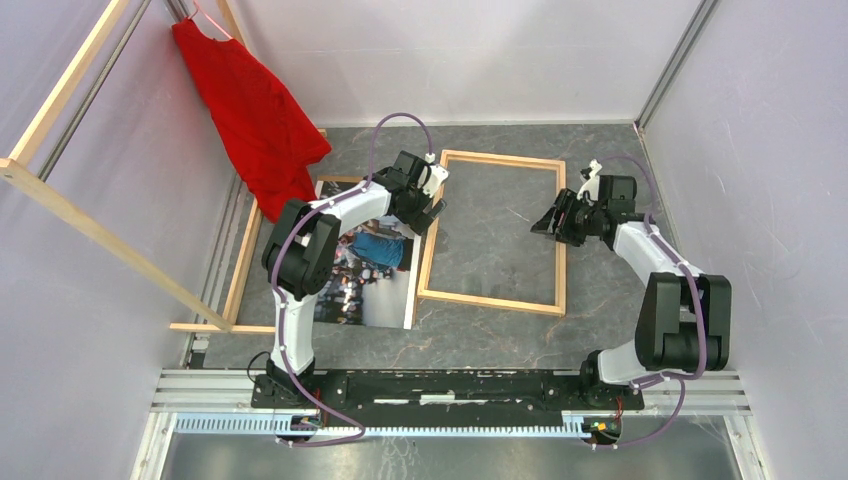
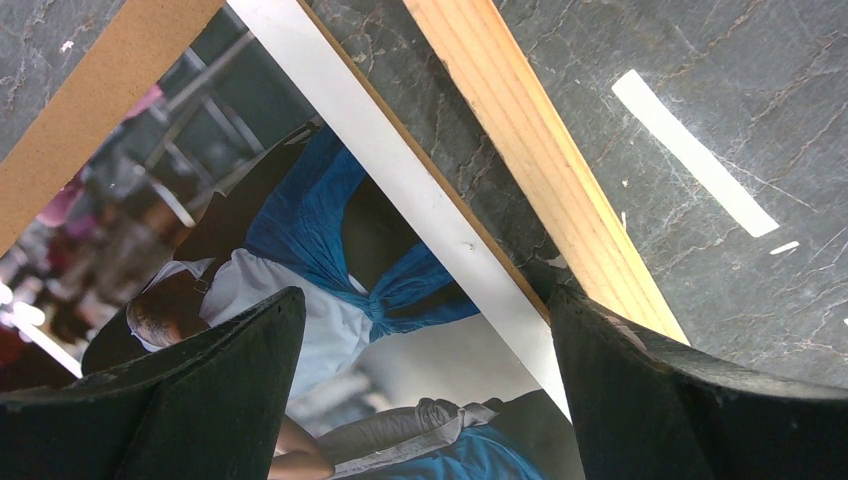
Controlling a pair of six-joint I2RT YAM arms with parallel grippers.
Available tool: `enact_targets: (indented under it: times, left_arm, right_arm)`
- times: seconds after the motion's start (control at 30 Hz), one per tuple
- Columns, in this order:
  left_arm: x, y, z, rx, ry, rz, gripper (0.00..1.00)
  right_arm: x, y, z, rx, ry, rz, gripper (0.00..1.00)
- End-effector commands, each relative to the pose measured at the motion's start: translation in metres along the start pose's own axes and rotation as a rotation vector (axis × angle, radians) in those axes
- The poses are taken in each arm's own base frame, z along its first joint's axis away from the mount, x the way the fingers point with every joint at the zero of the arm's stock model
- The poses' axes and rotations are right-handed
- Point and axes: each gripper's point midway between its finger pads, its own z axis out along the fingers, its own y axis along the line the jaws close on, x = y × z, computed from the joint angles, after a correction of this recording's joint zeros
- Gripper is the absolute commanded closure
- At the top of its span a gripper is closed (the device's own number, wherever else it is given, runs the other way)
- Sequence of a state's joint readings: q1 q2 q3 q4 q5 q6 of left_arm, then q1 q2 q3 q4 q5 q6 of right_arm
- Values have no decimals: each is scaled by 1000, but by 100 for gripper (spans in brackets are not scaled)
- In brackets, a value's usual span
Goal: Put the photo into the frame
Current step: Place the photo frame item in the photo frame.
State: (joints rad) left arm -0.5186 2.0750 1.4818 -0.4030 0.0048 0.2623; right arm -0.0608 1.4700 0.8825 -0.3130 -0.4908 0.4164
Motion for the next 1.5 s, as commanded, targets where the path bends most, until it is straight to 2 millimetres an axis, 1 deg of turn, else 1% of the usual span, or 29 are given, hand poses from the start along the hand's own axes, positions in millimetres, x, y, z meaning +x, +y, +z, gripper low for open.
enact_targets:
  times: [0.0, 0.1, 0.17, 0.23, 0.3, 0.4, 0.43, 0.57, 0.63, 0.8, 0.97, 1.17, 1.27, 1.47]
  left_arm:
    - [-9, 2, -9, -10, -37, 40, 3]
    - [-10, 2, -10, -11, -39, 42, 3]
    - [-10, 2, -10, -11, -41, 41, 3]
    - [-10, 2, -11, -11, -42, 41, 3]
    - [-11, 2, -11, -12, -44, 41, 3]
    - [-13, 4, -12, -14, -47, 39, 3]
    - [-14, 4, -13, -13, -45, 38, 3]
    - [-16, 3, -15, -1, -48, 16, 3]
    - [-16, 2, -15, 6, -49, 11, 3]
    - [-18, 0, -16, 25, -57, 1, 3]
    - [-20, -1, -17, 53, -62, -25, 3]
    - [-22, 6, -20, 75, -71, -76, 3]
    - [-22, 11, -22, 73, -75, -91, 3]
    - [-20, 11, -21, 72, -70, -98, 4]
  right_arm:
    - [-1, 40, -7, -231, -13, 45, 45]
    - [5, 38, -4, -249, 1, 69, 45]
    - [8, 32, 0, -225, 6, 77, 50]
    - [8, 28, 1, -201, 2, 71, 58]
    - [4, 31, -2, -207, -12, 54, 69]
    - [-7, 48, -13, -271, -59, 11, 80]
    - [-9, 54, -16, -300, -69, 4, 82]
    - [-19, 84, -32, -455, -103, -8, 88]
    - [-23, 92, -37, -489, -118, -15, 91]
    - [-25, 106, -46, -567, -133, -24, 93]
    - [-26, 111, -48, -598, -135, -36, 93]
    - [-27, 128, -53, -653, -140, -65, 93]
    - [-26, 135, -52, -668, -133, -79, 92]
    - [-21, 140, -51, -695, -122, -91, 92]
